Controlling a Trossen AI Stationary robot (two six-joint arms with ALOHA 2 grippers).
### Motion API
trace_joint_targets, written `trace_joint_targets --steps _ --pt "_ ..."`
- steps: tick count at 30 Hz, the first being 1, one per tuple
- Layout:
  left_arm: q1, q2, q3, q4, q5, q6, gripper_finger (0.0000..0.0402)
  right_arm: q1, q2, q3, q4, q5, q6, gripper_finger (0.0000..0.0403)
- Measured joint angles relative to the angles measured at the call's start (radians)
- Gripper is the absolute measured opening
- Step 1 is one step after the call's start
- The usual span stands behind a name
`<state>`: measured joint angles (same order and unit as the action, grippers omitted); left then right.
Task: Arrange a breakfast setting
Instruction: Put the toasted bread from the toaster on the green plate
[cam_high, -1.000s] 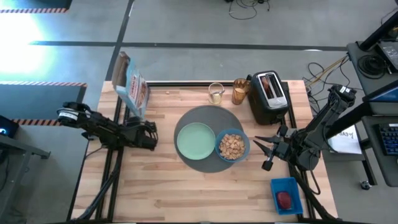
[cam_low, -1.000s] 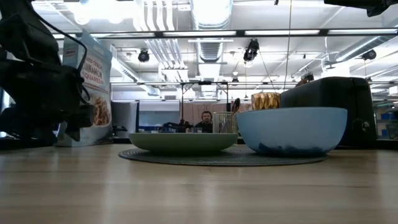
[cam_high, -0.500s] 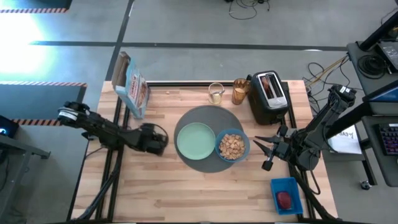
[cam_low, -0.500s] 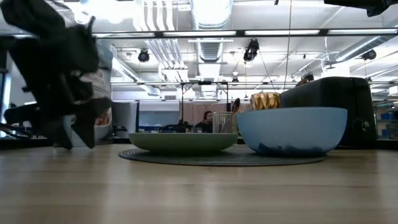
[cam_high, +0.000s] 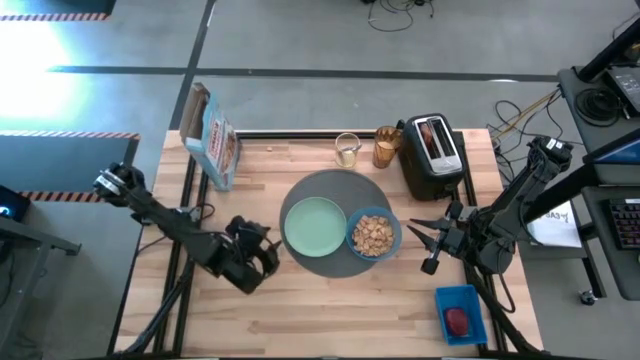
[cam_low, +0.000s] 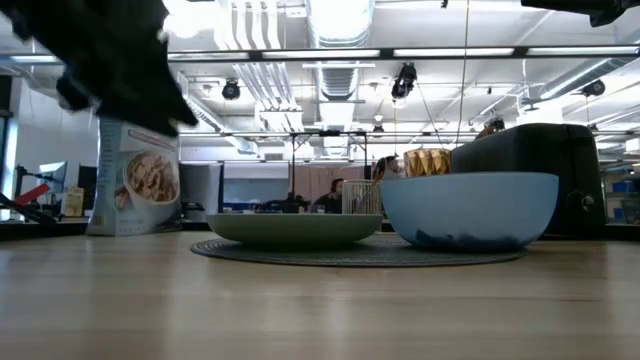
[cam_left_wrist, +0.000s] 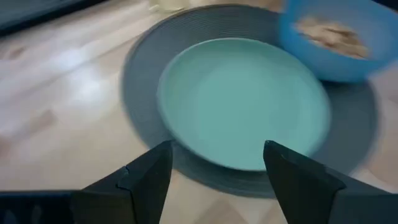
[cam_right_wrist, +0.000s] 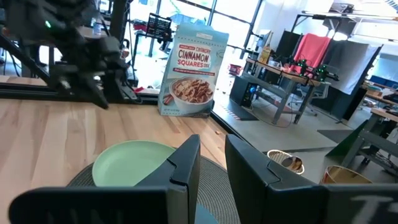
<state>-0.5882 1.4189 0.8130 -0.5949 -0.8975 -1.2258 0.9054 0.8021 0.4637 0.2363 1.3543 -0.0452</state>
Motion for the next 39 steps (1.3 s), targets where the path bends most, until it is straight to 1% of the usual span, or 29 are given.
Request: trace_joint_targets --steps 9,13,18,25,28,32,37,39 --pt "-0.018 -0.001 0.222 0.001 -0.001 0.369 0.0236 0.0 0.0 0.0 0.0 0.0 0.0 0.0068" --pt "-0.018 -0.001 0.284 -0.001 -0.001 0.477 0.0236 0.0 0.0 0.0 0.0 0.0 0.0 0.0068" --pt "-0.018 -0.001 0.309 0.002 -0.006 0.488 0.0236 0.0 0.0 0.0 0.0 0.0 0.0 0.0068" --pt "-0.018 -0.001 0.296 0.01 -0.004 0.417 0.0236 -0.001 0.0 0.0 0.0 0.0 -0.021 0.0068" --pt "-0.018 -0.001 0.296 0.021 0.016 0.403 0.0236 0.0 0.0 0.0 0.0 0.0 -0.036 0.0068" --pt "-0.019 -0.001 0.296 0.029 0.027 0.406 0.0236 0.0 0.0 0.0 0.007 -0.001 0.025 0.0068" --pt "-0.019 -0.001 0.295 0.029 0.052 0.463 0.0236 0.0 0.0 0.001 0.047 0.0 0.136 0.0068" --pt "-0.02 -0.001 0.295 0.029 0.052 0.479 0.0236 0.0 -0.001 0.012 0.045 0.009 0.141 0.0068"
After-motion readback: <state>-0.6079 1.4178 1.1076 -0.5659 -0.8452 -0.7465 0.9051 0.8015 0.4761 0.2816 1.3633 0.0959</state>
